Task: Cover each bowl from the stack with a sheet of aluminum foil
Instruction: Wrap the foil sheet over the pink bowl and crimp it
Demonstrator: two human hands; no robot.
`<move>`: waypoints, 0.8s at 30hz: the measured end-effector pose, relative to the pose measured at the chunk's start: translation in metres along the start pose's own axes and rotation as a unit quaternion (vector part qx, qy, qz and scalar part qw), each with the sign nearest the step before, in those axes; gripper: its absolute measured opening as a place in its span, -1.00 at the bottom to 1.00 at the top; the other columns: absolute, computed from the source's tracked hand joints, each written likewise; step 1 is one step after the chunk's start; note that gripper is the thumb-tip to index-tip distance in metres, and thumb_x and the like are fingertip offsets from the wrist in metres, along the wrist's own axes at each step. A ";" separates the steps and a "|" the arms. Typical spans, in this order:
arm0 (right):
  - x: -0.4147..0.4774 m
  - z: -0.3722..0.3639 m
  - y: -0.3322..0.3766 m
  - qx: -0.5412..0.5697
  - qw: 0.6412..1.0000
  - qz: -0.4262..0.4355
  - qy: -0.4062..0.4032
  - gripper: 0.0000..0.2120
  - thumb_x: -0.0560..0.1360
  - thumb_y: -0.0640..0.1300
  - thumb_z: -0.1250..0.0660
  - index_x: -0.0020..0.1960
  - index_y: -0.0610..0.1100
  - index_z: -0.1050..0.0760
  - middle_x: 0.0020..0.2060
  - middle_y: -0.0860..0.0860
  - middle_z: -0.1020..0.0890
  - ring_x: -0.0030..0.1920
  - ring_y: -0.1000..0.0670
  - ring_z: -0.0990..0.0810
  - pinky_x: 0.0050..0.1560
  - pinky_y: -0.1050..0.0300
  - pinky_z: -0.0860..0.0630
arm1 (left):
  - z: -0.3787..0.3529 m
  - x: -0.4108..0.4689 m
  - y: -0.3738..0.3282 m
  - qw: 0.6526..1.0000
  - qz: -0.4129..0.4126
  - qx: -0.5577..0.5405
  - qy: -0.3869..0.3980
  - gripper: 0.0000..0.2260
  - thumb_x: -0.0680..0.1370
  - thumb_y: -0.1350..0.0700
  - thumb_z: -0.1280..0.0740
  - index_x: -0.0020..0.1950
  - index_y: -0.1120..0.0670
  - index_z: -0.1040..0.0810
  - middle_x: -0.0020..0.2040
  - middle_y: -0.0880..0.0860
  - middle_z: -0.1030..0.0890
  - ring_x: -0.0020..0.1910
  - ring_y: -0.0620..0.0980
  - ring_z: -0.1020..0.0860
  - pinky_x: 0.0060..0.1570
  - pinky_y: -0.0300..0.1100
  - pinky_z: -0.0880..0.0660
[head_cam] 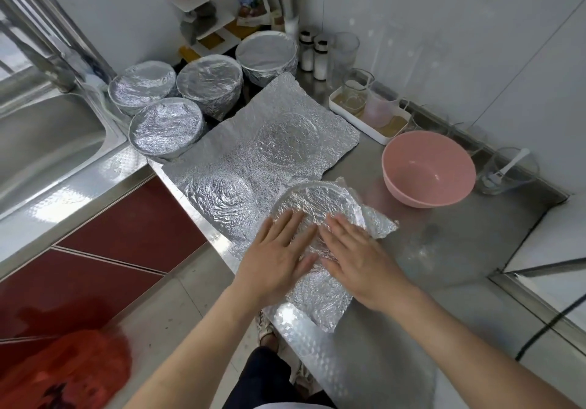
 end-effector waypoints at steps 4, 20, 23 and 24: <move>0.000 0.004 0.001 0.046 0.999 0.021 0.015 -0.25 0.55 0.32 0.27 0.52 -0.11 -0.18 0.52 0.00 -0.14 0.54 0.03 0.00 0.49 0.12 0.09 | 0.003 -0.002 0.003 0.999 -0.009 0.000 -0.036 -0.40 0.60 -0.31 0.21 0.58 -0.10 -0.05 0.59 -0.02 0.02 0.57 -0.02 0.16 0.52 0.05 0.19; -0.026 0.024 0.010 -0.041 0.980 0.131 -0.146 -0.88 0.41 -0.31 -0.36 -0.22 -0.11 -0.53 -0.24 0.01 -0.50 -0.18 -0.07 -0.47 -0.04 0.09 -0.38 | 0.025 -0.024 -0.048 0.957 -0.163 -0.027 -0.237 -0.76 0.63 0.05 -0.25 -0.11 0.08 -0.65 -0.19 -0.03 -0.57 -0.21 -0.01 -0.49 -0.29 -0.13 -0.49; -0.023 0.024 0.011 -0.054 0.978 0.139 -0.144 -0.85 0.38 -0.33 -0.24 -0.26 -0.13 -0.50 -0.28 -0.02 -0.48 -0.21 -0.09 -0.45 -0.04 0.10 -0.34 | 0.027 -0.025 -0.055 0.951 -0.161 -0.005 -0.264 -0.68 0.65 0.07 -0.20 -0.23 0.07 -0.62 -0.28 -0.03 -0.53 -0.29 -0.01 -0.47 -0.35 -0.16 -0.45; -0.022 0.025 0.010 -0.053 0.979 0.140 -0.140 -0.85 0.36 -0.34 -0.23 -0.27 -0.14 -0.50 -0.29 -0.03 -0.47 -0.21 -0.09 -0.44 -0.05 0.10 -0.36 | 0.026 -0.025 -0.058 0.950 -0.162 -0.001 -0.267 -0.73 0.61 0.10 -0.25 -0.25 0.08 -0.60 -0.29 -0.02 -0.52 -0.31 -0.01 -0.46 -0.36 -0.15 -0.44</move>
Point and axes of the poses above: each hand's wrist, its own x-axis towards the middle knuckle, its own z-axis out of the back of the hand, y = z × x, the point moved 10 cm from there along x, towards the middle knuckle
